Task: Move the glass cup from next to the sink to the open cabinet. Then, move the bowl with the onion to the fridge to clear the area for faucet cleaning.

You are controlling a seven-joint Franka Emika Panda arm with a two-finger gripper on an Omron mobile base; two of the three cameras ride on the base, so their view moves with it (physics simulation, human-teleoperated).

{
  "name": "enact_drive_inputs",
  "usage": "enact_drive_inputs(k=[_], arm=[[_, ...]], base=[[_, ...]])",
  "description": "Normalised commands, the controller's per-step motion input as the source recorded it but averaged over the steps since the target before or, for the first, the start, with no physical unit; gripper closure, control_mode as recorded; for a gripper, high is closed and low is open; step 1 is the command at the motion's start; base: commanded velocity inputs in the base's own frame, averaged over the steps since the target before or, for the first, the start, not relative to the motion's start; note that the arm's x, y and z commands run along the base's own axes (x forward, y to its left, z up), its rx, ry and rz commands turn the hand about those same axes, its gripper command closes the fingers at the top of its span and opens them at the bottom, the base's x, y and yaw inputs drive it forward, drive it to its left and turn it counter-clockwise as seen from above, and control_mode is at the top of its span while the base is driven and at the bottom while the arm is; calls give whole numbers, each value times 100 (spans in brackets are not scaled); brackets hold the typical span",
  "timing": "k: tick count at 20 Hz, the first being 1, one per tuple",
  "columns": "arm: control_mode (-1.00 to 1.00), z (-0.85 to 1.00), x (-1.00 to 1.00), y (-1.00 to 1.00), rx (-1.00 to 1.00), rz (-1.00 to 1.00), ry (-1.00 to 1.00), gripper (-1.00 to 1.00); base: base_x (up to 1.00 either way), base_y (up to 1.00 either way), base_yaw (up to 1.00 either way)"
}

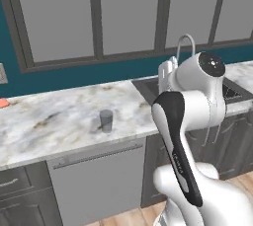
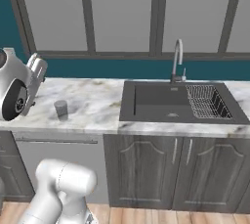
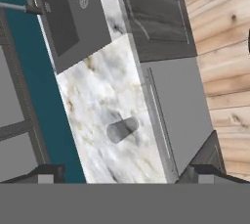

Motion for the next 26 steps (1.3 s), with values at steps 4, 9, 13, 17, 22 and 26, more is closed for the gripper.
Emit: enact_drive_inputs(k=[4,9,13,17,22,26], arm=[[100,0,0,0,0,0,0,-100],[100,0,0,0,0,0,0,-100],[100,0,0,0,0,0,0,-100],[100,0,0,0,0,0,0,-100],[-100,-38,6,-47,16,27,16,-100],[-100,-78,1,-48,31,45,28,-100]], base=[[60,-15,1],[63,0,0],[53,-11,4],[44,-27,24],[10,-1,5],[0,0,0]])
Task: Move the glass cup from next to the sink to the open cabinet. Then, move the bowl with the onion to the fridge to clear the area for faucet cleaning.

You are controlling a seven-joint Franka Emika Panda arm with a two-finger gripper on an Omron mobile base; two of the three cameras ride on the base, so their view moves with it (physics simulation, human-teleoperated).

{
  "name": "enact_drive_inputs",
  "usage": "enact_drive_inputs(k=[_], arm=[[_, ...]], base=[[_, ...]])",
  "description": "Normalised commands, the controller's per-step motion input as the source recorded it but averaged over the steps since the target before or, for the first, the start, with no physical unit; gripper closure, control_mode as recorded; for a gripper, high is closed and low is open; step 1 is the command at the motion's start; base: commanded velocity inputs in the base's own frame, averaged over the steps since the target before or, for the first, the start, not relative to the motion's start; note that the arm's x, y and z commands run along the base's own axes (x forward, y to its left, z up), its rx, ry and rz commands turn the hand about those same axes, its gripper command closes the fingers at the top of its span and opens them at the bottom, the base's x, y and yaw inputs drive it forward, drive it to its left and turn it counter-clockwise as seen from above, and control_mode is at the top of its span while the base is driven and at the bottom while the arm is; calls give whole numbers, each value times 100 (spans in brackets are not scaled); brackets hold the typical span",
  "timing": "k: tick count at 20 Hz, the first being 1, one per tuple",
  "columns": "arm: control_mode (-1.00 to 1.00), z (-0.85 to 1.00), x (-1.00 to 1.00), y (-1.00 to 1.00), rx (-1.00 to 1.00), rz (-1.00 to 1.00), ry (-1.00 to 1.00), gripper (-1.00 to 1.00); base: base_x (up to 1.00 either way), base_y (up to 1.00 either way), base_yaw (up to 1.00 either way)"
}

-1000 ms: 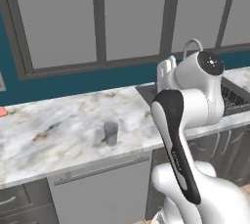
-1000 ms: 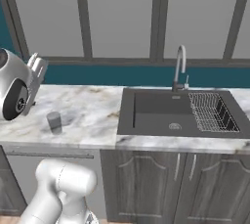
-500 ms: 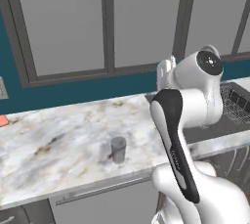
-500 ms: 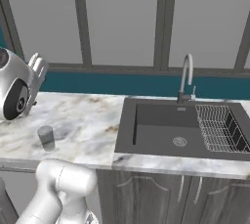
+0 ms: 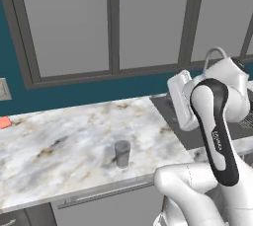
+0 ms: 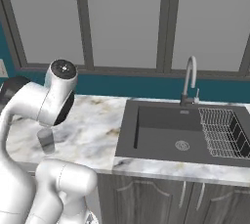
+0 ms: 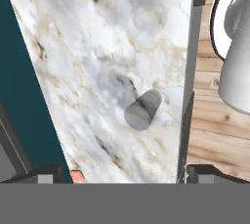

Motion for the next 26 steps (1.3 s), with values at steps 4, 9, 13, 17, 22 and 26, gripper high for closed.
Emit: enact_drive_inputs(k=[4,9,13,17,22,26], arm=[[-100,-96,0,-17,24,43,21,-100],[-100,-84,12,25,12,31,17,-100],[-100,-22,14,42,12,12,8,-100],[-100,-25,91,32,7,0,22,-100],[-100,-26,92,16,6,0,39,-100],[-100,-28,39,3,0,3,39,-100]], base=[[0,0,0],[0,0,0],[0,0,0],[0,0,0],[0,0,0],[0,0,0]])
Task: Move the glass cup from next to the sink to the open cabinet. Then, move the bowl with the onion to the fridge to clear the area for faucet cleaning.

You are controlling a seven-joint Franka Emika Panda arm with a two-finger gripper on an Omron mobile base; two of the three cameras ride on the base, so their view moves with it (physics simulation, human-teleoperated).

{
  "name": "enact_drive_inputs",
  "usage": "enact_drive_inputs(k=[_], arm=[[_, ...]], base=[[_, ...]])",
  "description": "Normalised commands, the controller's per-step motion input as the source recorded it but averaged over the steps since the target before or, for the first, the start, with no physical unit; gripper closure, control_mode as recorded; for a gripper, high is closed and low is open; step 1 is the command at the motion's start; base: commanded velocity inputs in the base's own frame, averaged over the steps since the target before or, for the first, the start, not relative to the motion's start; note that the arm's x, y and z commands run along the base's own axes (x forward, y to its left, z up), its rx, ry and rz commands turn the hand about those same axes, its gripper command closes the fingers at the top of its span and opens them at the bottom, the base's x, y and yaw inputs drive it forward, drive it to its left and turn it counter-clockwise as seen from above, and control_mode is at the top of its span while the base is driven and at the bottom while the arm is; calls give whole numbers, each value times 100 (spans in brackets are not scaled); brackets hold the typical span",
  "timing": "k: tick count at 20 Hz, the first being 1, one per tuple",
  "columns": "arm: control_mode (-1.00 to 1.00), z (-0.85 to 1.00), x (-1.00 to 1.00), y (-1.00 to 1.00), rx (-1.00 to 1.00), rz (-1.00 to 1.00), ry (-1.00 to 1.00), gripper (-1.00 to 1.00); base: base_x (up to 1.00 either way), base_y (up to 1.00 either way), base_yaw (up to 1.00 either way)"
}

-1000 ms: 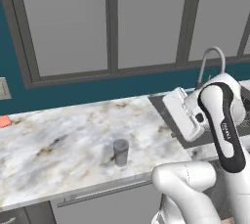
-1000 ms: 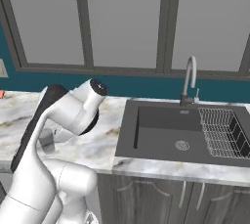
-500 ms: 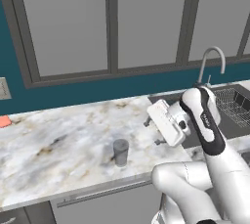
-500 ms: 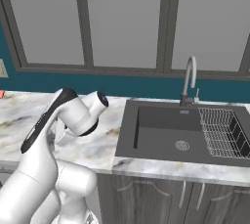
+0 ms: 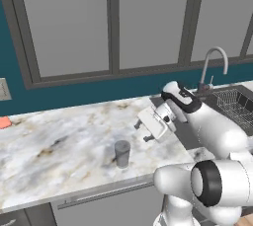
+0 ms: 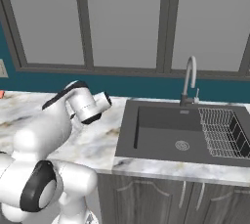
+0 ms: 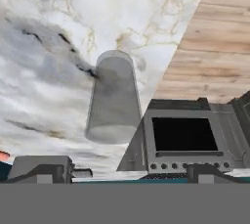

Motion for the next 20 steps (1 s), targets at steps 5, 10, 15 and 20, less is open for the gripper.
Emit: enact_drive_inputs(k=[5,10,15,20], arm=[[-100,-55,-3,0,-2,13,10,-100],[-100,-58,1,0,-2,18,-6,-100],[-100,-18,5,0,1,4,-9,-100],[-100,0,17,9,6,0,-3,-100]], base=[[0,0,0],[0,0,0],[0,0,0],[0,0,0]])
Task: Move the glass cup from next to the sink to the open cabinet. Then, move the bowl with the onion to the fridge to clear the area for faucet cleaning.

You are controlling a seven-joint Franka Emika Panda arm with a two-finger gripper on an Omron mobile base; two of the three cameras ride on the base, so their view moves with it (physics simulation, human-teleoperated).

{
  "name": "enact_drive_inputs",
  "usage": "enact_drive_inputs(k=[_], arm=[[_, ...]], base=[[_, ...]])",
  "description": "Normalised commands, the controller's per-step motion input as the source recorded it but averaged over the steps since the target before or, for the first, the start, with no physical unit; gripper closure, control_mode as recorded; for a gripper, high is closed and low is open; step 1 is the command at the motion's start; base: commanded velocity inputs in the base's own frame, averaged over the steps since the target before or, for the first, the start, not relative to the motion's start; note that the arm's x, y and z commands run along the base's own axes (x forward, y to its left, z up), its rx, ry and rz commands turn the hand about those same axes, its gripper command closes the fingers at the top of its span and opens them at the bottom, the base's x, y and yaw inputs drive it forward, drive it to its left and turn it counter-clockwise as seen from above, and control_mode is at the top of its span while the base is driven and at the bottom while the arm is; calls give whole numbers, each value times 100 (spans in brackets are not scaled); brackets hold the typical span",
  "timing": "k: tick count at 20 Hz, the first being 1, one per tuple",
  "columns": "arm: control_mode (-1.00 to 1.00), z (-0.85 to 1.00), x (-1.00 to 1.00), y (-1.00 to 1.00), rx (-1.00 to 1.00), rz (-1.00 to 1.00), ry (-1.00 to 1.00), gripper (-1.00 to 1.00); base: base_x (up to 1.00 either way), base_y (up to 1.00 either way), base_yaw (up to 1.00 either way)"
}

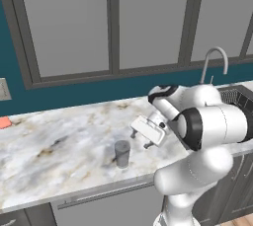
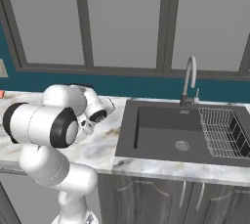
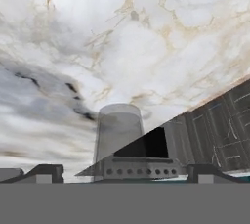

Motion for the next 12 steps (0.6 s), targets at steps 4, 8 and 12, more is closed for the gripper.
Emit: enact_drive_inputs(k=[4,8,12], arm=[[-100,-3,13,17,3,0,0,-100],[-100,-11,9,30,0,0,0,-100],[-100,-21,0,38,0,0,0,-100]], base=[[0,0,0],[0,0,0],[0,0,0]])
